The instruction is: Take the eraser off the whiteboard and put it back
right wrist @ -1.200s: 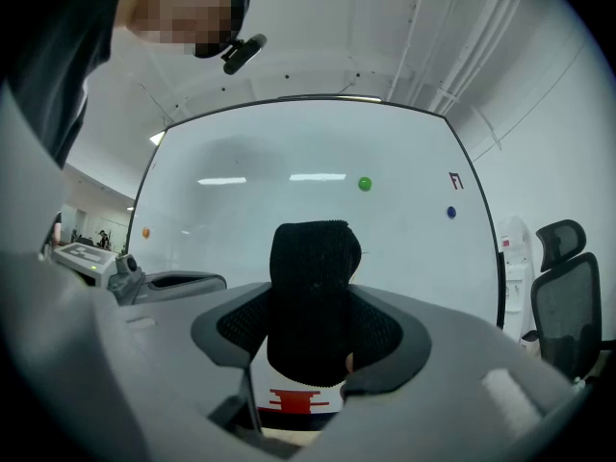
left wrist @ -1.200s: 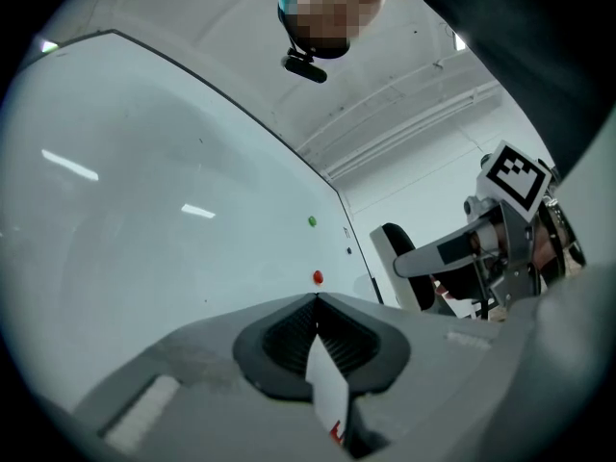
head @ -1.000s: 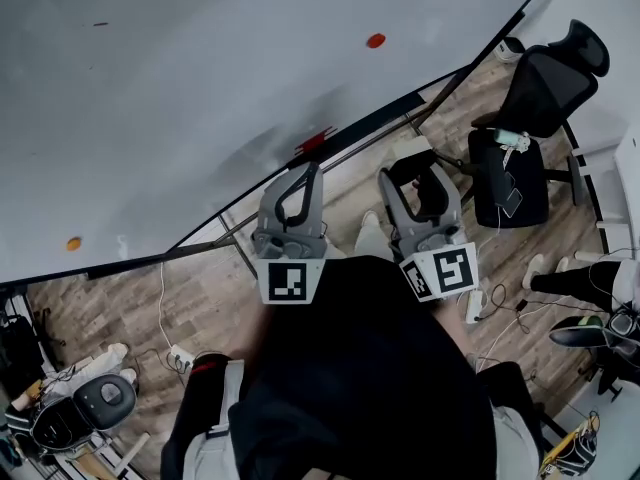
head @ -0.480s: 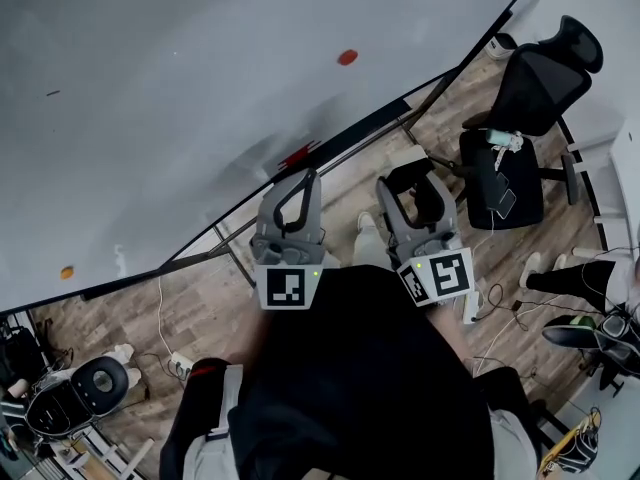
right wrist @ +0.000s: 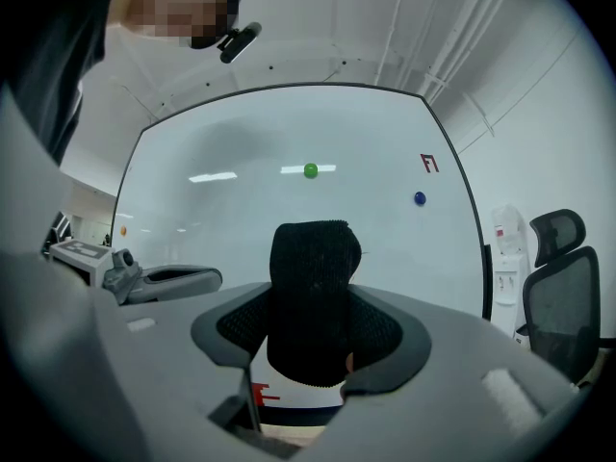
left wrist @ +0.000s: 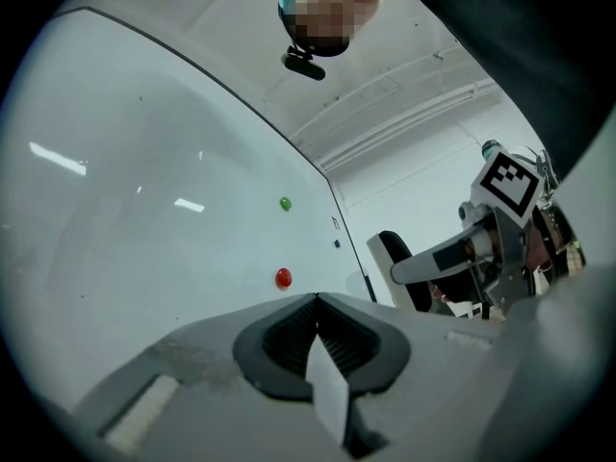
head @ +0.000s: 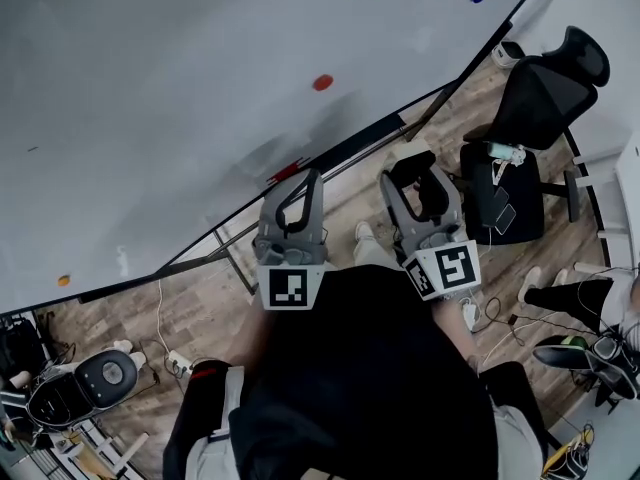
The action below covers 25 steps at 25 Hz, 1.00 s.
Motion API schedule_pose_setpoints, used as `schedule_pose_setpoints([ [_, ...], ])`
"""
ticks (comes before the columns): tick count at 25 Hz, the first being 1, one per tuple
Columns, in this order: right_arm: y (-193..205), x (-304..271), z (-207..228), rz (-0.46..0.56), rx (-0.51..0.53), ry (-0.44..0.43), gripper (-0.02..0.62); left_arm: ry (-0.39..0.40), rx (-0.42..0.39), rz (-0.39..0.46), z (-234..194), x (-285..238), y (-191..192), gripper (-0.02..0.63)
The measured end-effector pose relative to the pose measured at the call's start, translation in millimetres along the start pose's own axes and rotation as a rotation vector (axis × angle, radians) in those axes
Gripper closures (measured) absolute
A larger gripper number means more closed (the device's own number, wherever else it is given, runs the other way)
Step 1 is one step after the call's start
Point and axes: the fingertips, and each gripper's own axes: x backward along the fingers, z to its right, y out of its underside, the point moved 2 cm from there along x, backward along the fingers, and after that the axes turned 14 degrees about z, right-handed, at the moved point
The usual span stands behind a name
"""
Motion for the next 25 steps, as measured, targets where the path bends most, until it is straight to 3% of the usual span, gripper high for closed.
schedule_pose_setpoints([
  [25, -17, -82, 102, 0.045, 0.034, -0.18, 0.365, -0.176, -0.07, -0.031, 18, -80, 25, 0.604],
])
